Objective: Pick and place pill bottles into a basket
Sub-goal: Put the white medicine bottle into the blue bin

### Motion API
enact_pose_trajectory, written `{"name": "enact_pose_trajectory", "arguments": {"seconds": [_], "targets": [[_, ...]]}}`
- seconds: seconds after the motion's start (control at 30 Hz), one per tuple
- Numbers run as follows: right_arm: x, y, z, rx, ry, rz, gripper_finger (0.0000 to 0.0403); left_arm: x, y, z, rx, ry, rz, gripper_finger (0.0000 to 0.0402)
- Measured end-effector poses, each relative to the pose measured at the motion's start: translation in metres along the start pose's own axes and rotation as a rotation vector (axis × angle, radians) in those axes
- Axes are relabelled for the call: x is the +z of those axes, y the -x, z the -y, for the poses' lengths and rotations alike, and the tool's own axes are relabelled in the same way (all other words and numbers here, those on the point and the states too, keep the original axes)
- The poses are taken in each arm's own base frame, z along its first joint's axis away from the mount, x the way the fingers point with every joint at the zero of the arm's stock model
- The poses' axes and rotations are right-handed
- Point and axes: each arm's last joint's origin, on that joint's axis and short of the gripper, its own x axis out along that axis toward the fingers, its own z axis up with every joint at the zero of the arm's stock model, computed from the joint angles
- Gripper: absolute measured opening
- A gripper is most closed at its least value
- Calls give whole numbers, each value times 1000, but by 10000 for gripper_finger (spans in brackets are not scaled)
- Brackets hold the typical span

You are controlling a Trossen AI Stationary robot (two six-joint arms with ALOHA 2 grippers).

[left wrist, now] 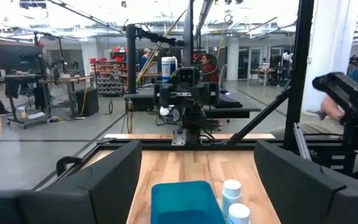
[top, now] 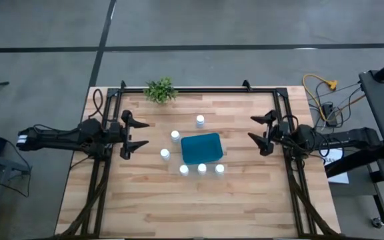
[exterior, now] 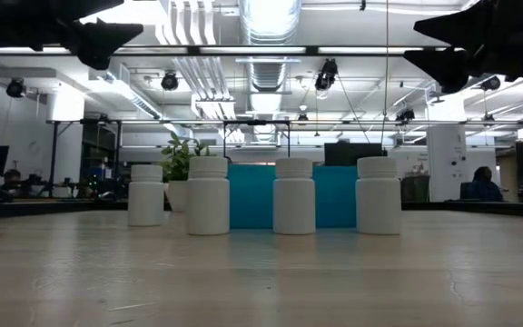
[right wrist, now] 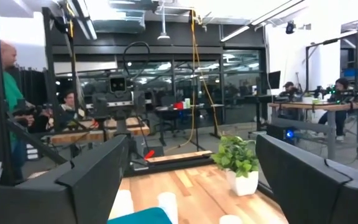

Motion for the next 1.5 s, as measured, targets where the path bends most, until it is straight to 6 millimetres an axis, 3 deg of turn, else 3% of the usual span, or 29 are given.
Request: {"name": "enact_pose_trajectory", "arguments": {"seconds": [0.37, 0.53, 1.0, 1.2, 1.5], "targets": [[-5, -4, -2, 43, -36, -38, 329, 0, 0, -1, 20, 32, 2, 295], [17, -17, -8, 98, -28, -30, 329, 1, 0, -1, 20, 8, 4, 295], [73, -77, -23, 49, 183, -397, 329, -4, 0, 0, 16, 6, -48, 295], [74, -92, -26, 23, 241, -443, 329, 3, 1, -1, 15, -2, -28, 295], [54, -102, -26, -1, 274, -550, 329, -2, 3, 0, 11, -9, -110, 295]]}}
